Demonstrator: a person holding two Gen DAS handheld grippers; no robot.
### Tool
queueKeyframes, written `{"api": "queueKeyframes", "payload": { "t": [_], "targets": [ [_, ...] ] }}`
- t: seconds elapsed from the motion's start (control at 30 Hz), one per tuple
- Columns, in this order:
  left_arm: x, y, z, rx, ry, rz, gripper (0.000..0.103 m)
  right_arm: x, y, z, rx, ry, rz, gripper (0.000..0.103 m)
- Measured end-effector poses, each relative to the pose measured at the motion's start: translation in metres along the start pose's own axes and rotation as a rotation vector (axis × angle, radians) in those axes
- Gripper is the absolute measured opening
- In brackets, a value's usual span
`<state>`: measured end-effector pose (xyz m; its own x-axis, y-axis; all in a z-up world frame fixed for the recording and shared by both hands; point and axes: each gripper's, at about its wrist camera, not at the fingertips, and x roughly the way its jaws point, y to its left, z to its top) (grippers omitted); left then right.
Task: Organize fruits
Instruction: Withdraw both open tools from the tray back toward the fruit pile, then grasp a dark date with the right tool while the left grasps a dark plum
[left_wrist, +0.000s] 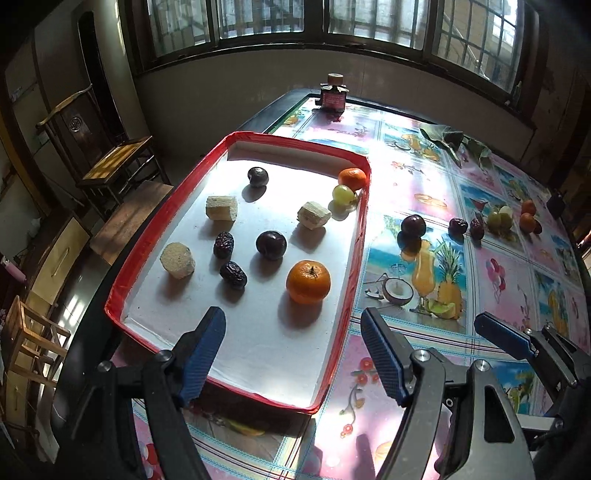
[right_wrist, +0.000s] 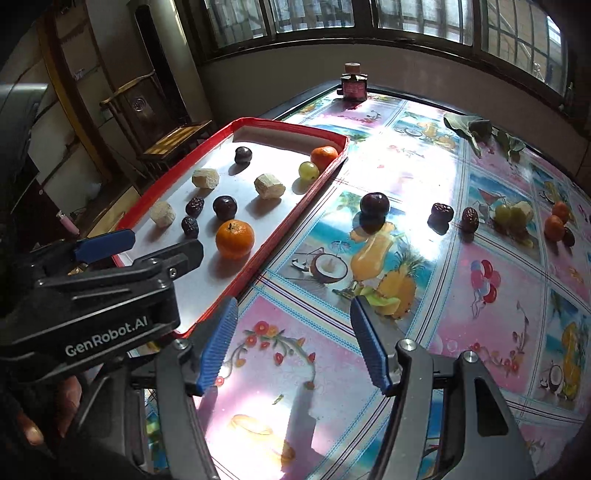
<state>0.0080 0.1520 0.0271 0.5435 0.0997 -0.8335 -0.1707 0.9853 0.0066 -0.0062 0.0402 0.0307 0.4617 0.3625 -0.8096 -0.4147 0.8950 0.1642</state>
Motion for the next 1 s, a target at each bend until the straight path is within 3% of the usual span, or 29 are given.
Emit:
{"api": "queueKeyframes", "payload": {
  "t": [0.2, 0.37, 0.5, 0.8, 0.93, 1.0],
  "targets": [
    [0.006, -0.051, 0.004, 0.079, 0.016, -0.040, 0.076, -0.015, -0.085, -0.014, 0.138, -0.003, -0.092, 0.066],
    [0.013, -0.073, 0.012, 0.099, 0.028, -0.048, 0.076, -0.019, -0.149, -0.003, 0.210, -0.031, -0.124, 0.066],
    [0.016, -0.074, 0.017, 0.082, 0.031, -0.046, 0.076, -0.004, -0.162, 0.021, 0.176, -0.067, -0.111, 0.066],
    [0.019, -0.053, 0.023, 0.047, 0.031, -0.045, 0.076, 0.057, -0.166, 0.054, 0.114, -0.035, -0.058, 0.065],
    [0.025, -0.049, 0.027, 0.027, 0.038, -0.056, 0.076, 0.064, -0.168, 0.059, 0.093, -0.036, -0.011, 0.054],
    [0.027, -0.050, 0.029, 0.028, 0.042, -0.055, 0.076, 0.066, -0.168, 0.061, 0.082, -0.028, 0.021, 0.042]
  ]
}}
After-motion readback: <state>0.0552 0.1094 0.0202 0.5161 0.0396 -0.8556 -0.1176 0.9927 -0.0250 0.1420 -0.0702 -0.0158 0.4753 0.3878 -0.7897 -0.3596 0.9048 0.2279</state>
